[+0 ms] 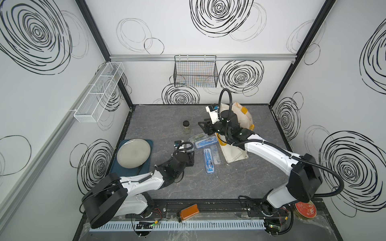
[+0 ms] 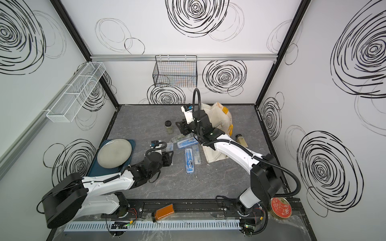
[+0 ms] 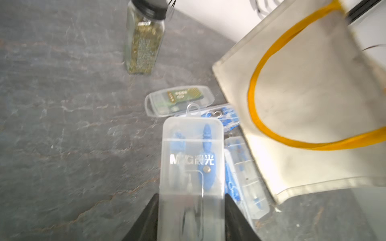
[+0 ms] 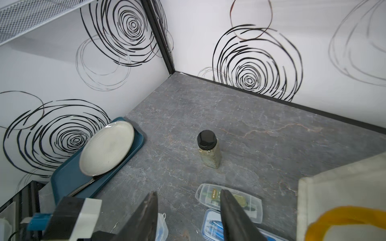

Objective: Put the compass set into the canvas bag
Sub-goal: Pick up the compass set at the center of the board.

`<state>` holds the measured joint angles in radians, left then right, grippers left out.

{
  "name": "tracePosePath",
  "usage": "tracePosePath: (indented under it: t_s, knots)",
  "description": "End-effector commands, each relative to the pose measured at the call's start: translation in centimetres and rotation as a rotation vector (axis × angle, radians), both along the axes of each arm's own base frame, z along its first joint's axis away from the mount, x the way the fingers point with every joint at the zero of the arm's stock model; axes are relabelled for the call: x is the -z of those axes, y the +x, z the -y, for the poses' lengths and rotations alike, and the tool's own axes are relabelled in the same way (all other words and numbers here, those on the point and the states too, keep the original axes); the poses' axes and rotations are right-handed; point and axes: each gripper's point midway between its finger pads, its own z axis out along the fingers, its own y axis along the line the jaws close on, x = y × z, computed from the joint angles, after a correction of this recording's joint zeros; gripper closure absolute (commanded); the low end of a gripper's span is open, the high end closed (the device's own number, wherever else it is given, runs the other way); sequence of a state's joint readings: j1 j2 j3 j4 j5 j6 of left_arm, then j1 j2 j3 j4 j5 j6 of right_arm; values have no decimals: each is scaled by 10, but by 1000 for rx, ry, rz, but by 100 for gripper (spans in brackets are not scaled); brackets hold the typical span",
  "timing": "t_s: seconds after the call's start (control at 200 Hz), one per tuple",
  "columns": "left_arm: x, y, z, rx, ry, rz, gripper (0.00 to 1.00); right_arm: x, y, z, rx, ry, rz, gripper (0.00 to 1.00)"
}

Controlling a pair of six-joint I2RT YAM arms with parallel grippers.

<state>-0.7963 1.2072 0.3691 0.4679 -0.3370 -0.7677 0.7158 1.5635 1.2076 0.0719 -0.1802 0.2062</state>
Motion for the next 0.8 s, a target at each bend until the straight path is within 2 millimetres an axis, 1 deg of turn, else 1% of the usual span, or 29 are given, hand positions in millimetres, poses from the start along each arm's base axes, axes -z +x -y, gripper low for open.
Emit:
tracePosePath:
  t_s: [0.0, 0.135, 0.285, 0.39, 0.5, 0.715, 0.796]
  knots:
    - [-56, 7, 3, 5, -154, 206, 59, -11, -7, -24, -67, 72, -19, 49]
    - [-74, 9, -3, -9, -191, 263, 59, 1, -20, -48, -155, 88, -74, 51]
    - [-80, 12, -8, -24, -189, 282, 59, 14, -30, -63, -195, 108, -124, 53]
    - [-80, 14, -11, -28, -191, 279, 58, 21, -36, -69, -227, 133, -169, 54]
    - [-78, 17, -11, -26, -188, 271, 58, 24, -42, -75, -255, 151, -199, 56]
    - [-77, 20, -9, -23, -182, 266, 58, 30, -48, -78, -270, 161, -228, 58]
    - [-77, 21, -9, -25, -175, 266, 58, 33, -50, -80, -277, 164, -242, 62]
